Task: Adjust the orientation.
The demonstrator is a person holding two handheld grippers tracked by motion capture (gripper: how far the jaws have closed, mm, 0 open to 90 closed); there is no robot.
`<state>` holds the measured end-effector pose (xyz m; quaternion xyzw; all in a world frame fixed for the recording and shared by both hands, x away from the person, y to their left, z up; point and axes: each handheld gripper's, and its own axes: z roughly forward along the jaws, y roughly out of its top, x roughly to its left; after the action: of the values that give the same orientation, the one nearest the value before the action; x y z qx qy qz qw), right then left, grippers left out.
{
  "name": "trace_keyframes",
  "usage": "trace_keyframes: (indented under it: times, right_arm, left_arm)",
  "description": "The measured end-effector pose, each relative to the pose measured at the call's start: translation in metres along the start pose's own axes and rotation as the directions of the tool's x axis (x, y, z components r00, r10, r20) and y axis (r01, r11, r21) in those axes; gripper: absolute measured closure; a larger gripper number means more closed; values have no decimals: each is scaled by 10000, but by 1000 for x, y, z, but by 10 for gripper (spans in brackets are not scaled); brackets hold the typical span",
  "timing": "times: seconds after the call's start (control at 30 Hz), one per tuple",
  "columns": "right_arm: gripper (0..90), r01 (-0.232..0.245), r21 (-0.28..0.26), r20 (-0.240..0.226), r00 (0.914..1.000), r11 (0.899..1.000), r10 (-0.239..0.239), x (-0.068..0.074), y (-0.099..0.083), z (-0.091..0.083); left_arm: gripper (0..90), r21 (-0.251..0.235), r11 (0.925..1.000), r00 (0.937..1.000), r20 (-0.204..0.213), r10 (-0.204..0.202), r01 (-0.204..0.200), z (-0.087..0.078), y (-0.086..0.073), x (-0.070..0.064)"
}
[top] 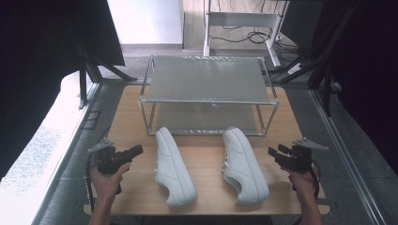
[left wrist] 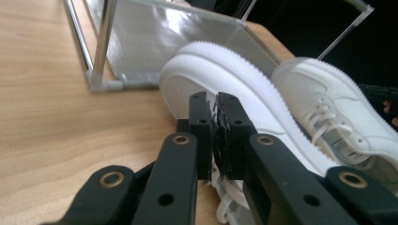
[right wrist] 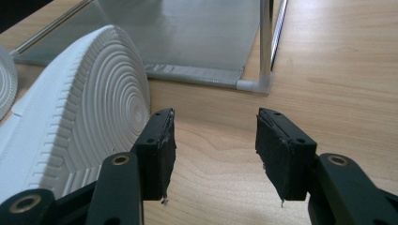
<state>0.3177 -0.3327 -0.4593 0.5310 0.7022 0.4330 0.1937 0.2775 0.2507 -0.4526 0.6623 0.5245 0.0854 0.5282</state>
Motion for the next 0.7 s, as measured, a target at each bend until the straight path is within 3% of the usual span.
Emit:
trace_keyframes:
  times: [0.33,0.7]
  right_arm:
    - [483,111,293,-3,9999,9995,-111,1,-3,5]
    - [477,116,381,25,9999,9992,-117,4,-3,7]
  left_arm:
    - [861,662,9971,9993,-27,-384,385,13,-9,4]
    - [861,1395,9893,9988,191,-452,421,29,-19,-2]
